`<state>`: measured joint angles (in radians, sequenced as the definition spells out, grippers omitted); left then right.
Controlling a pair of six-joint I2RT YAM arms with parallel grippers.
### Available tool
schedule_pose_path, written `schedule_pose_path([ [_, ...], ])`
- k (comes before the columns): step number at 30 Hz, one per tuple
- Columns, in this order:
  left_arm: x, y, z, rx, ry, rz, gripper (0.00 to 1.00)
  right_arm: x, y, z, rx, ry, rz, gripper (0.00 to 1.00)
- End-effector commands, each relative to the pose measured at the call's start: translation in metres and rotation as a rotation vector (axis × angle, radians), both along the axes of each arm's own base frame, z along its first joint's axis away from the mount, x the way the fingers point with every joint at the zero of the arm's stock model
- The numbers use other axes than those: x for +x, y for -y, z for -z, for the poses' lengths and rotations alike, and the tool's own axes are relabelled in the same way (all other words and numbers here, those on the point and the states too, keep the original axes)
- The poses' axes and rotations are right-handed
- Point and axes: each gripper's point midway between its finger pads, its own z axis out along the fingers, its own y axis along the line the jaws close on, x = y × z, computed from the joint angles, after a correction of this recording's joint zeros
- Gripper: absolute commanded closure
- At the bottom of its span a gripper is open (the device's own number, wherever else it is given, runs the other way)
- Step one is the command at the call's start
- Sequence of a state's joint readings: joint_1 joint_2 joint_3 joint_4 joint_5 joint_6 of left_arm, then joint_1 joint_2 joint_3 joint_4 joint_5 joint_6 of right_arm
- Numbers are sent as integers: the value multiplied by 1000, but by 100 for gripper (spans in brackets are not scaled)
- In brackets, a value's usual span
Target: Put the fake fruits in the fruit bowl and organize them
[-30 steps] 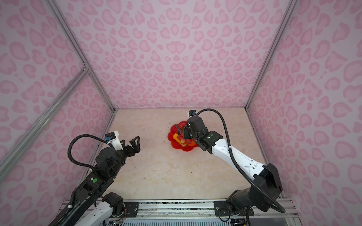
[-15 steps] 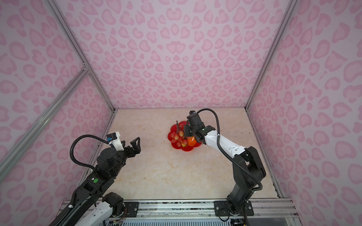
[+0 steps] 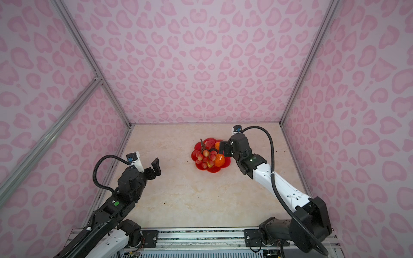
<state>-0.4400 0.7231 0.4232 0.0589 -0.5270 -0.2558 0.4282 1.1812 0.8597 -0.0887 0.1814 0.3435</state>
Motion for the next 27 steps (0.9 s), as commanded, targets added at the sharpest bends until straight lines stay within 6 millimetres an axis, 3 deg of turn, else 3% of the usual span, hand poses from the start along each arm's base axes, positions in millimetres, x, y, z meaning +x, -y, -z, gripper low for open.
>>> schedule_pose_path([
  [1,9,-28,-11,125,120,-122,3,-11,64,-10,-79,186,217,2],
  [4,15,-57,4,87,169,-192,3,-34,105,7,-273,235,327,2],
  [10,31,-84,47,66,99,-187,3,-43,161,68,-271,155,486,2],
  [12,36,-88,58,50,92,-187,2,-39,161,75,-259,195,464,2],
  [15,48,-84,57,42,104,-155,2,-33,162,86,-279,220,451,2],
  [20,69,-77,61,68,90,-109,2,-10,147,94,-313,259,349,1],
  [23,83,-72,75,76,60,-76,2,0,139,116,-322,237,294,1],
  [25,89,-72,82,77,41,-74,2,0,141,111,-334,300,322,0],
  [27,87,-75,81,72,45,-89,2,2,144,119,-340,204,340,0],
])
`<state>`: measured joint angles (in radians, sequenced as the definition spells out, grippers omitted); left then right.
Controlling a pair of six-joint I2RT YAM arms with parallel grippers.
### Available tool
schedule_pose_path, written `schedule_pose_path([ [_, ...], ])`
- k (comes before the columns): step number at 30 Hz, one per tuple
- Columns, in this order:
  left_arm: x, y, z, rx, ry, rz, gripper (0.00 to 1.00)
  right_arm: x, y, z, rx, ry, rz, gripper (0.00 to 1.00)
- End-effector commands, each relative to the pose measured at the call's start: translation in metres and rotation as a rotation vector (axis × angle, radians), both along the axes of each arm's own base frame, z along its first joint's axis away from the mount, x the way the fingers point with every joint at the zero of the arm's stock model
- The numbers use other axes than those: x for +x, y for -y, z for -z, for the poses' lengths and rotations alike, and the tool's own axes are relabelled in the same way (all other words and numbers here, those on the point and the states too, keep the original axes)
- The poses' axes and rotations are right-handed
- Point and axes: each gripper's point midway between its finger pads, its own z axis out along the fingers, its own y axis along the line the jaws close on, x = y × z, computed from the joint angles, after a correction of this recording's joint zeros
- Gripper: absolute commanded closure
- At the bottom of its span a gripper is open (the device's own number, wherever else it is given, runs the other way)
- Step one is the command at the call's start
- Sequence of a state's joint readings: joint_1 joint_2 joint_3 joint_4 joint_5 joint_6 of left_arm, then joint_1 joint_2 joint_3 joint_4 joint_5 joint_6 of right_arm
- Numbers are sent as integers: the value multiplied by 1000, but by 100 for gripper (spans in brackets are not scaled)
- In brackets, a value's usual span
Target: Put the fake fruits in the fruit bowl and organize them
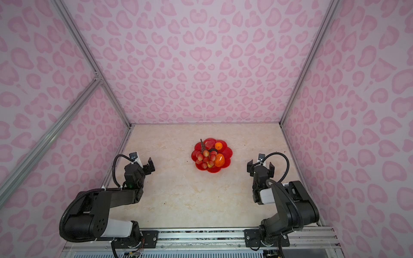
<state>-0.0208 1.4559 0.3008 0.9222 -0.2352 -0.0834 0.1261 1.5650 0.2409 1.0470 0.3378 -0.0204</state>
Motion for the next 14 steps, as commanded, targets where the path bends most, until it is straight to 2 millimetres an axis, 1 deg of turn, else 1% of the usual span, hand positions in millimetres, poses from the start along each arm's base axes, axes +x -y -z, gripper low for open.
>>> schedule_pose_path([
  [1,9,-1,-19,1,76,2,2,15,3,-31,19,100,22,0],
  [3,9,-1,-18,0,75,3,2,17,7,-33,22,134,47,0],
  [7,10,-1,-19,0,75,3,2,19,8,-29,28,81,46,0],
  [10,10,-1,-18,0,74,3,2,18,8,-30,27,97,46,0],
  [11,9,-1,-18,1,73,3,2,17,6,-30,28,98,32,0],
  [12,10,-1,-18,0,74,3,2,18,0,-29,27,92,-9,0],
  [14,10,-1,-18,-1,75,3,2,21,-2,-28,35,77,-27,0],
])
